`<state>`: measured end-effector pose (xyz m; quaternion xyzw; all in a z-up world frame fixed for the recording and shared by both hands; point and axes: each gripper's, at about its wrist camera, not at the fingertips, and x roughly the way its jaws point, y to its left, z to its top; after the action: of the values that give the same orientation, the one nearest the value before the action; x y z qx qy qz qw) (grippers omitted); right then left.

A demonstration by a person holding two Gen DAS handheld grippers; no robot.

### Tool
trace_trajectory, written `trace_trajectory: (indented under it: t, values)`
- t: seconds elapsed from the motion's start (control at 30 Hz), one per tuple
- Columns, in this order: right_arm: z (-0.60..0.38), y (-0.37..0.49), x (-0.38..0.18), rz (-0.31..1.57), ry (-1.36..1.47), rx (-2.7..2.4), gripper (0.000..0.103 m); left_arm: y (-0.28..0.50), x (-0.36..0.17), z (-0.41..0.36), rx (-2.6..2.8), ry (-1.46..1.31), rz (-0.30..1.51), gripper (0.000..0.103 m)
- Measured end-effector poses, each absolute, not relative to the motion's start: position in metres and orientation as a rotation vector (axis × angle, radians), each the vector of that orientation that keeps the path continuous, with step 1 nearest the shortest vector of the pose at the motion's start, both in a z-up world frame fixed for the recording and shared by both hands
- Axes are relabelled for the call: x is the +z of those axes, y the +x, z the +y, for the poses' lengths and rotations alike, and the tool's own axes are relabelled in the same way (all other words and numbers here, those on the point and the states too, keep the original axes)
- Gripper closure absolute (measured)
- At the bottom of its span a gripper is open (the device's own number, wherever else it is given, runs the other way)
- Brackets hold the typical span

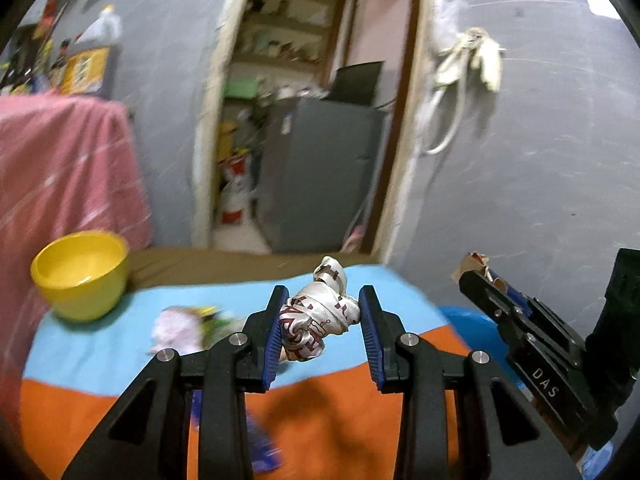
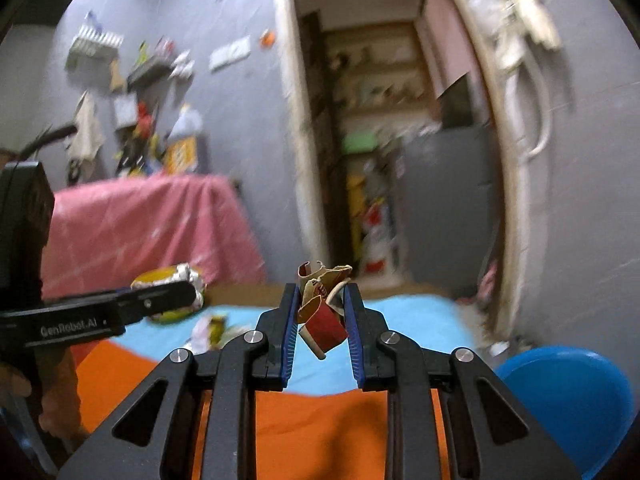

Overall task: Collect trash
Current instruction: 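Carry both wrappers over the blue basin and open both tools to drop them, then return both tools to the table and approach the remaining wrappers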

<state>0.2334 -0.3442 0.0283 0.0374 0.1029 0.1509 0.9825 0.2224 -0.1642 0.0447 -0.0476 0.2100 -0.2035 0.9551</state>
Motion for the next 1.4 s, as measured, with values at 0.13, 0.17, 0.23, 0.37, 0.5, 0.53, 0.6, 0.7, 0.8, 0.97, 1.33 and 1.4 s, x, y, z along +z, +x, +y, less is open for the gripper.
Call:
trace_trajectory:
  t: [0.13,0.17,0.23,0.37,0.5,0.53,0.6,0.7,0.8,0.97,1.33,1.4]
  values:
    - [-0.377,0.221,0.038,0.123,0.086,0.188,0.083,0.228,0.049,-0.205,-0.488,-0.082,0.41,0.072]
    - [-0.388,0.218,0.04,0.107,0.094,0.154,0.083,0.23,0.049,-0.215,-0.505,-0.08,0.414,0.072]
    - [-0.406,0.214,0.04,0.097,0.105,0.099,0.083,0.237,0.048,-0.239,-0.546,-0.066,0.431,0.072]
    - [-0.439,0.212,0.032,0.116,0.122,-0.003,0.083,0.25,0.042,-0.283,-0.619,-0.038,0.484,0.072]
    - [-0.476,0.212,0.016,0.179,0.171,-0.082,0.083,0.267,0.03,-0.327,-0.677,-0.022,0.575,0.072]
    - [-0.485,0.214,0.01,0.205,0.184,-0.102,0.083,0.271,0.027,-0.334,-0.685,-0.02,0.594,0.072]
    - [-0.499,0.217,0.002,0.251,0.205,-0.127,0.082,0.281,0.018,-0.354,-0.708,-0.012,0.654,0.072]
    - [-0.517,0.223,-0.012,0.329,0.224,-0.167,0.082,0.294,0.003,-0.376,-0.722,-0.007,0.727,0.072]
    - [-0.53,0.227,-0.023,0.394,0.254,-0.19,0.08,0.305,-0.012,-0.394,-0.738,-0.001,0.8,0.072]
    - [-0.544,0.228,-0.032,0.45,0.284,-0.205,0.078,0.313,-0.032,-0.408,-0.732,0.003,0.868,0.066]
    - [-0.549,0.232,-0.034,0.476,0.316,-0.213,0.062,0.311,-0.035,-0.388,-0.714,-0.064,0.873,0.051]
    - [-0.549,0.232,-0.033,0.472,0.317,-0.213,0.058,0.309,-0.03,-0.382,-0.703,-0.076,0.858,0.05]
